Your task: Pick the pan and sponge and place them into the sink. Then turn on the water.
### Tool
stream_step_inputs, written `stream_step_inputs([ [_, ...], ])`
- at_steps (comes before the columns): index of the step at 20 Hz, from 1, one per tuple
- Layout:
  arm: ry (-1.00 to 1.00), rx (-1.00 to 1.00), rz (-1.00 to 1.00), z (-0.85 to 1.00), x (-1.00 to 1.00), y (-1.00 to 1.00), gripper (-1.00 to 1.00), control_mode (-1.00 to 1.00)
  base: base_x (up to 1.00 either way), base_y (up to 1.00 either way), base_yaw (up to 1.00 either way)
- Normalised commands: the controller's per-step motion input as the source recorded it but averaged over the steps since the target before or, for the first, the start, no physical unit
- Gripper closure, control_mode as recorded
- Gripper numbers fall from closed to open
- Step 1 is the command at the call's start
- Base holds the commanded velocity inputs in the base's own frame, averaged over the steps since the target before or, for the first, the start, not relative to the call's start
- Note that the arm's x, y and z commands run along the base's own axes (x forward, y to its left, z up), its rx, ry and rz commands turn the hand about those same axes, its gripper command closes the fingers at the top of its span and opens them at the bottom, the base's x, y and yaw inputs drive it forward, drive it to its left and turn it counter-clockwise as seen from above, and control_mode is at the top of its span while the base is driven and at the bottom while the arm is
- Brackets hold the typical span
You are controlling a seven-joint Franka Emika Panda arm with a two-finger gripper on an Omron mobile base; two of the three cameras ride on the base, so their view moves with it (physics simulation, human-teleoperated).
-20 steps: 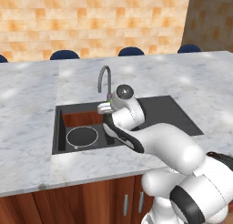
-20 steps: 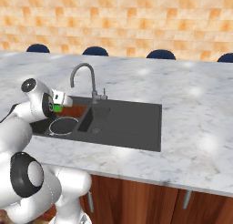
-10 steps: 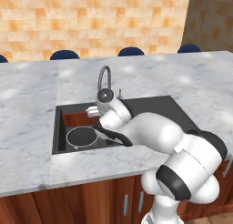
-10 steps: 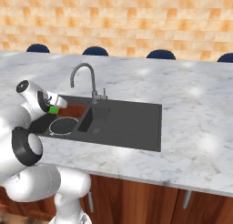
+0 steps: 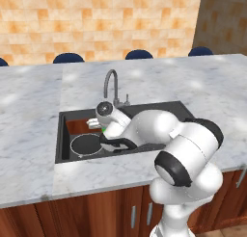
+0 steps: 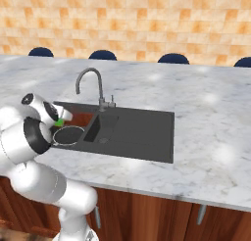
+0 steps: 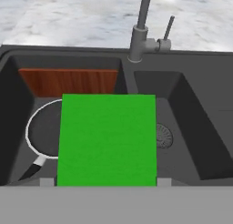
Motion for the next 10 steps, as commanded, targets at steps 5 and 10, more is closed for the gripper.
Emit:
stream_step_inputs([
  [5,0.08,0.07,0.00,-0.24,0.31,0.21,1.00,-1.00,0.00,0.00,0.00],
  [10,0.12,0.09,0.00,-0.29,0.34,0.25,1.00,-1.00,0.00,0.00,0.00],
])
